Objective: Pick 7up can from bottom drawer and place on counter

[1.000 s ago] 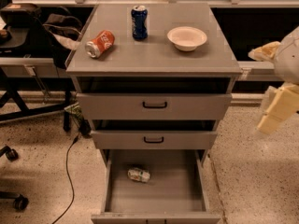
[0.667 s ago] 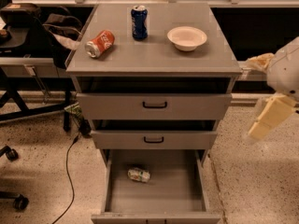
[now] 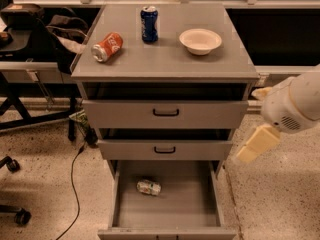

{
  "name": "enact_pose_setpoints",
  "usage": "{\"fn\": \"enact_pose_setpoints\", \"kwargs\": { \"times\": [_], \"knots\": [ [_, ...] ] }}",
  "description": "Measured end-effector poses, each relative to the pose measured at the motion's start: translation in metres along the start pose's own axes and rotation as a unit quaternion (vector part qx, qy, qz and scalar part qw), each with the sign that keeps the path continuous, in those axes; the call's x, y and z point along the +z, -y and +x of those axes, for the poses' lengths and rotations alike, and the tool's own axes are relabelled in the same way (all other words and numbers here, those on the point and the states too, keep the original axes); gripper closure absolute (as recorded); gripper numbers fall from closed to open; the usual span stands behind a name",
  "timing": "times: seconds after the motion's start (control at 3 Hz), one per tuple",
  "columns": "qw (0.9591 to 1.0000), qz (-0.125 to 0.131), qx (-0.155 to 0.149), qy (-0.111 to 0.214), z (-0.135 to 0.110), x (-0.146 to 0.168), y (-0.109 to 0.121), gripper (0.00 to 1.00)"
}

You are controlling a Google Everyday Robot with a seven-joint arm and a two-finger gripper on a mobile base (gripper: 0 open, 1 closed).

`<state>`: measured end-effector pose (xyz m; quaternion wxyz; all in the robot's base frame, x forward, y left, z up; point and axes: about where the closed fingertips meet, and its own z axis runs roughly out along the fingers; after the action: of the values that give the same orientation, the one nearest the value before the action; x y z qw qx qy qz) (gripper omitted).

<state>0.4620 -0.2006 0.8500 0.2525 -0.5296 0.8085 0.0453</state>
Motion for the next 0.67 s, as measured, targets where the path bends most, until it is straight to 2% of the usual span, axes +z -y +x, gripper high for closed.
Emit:
{"fn": "enact_pose_setpoints", "kwargs": {
  "times": [0.33, 0.67],
  "knots": [
    [0.9996, -0.017, 0.011, -0.018, 0.0044, 0.0222, -0.0055, 0.00],
    [0.9996, -0.017, 0.012, -0.018, 0.0043, 0.0222, -0.0056, 0.00]
  ]
}}
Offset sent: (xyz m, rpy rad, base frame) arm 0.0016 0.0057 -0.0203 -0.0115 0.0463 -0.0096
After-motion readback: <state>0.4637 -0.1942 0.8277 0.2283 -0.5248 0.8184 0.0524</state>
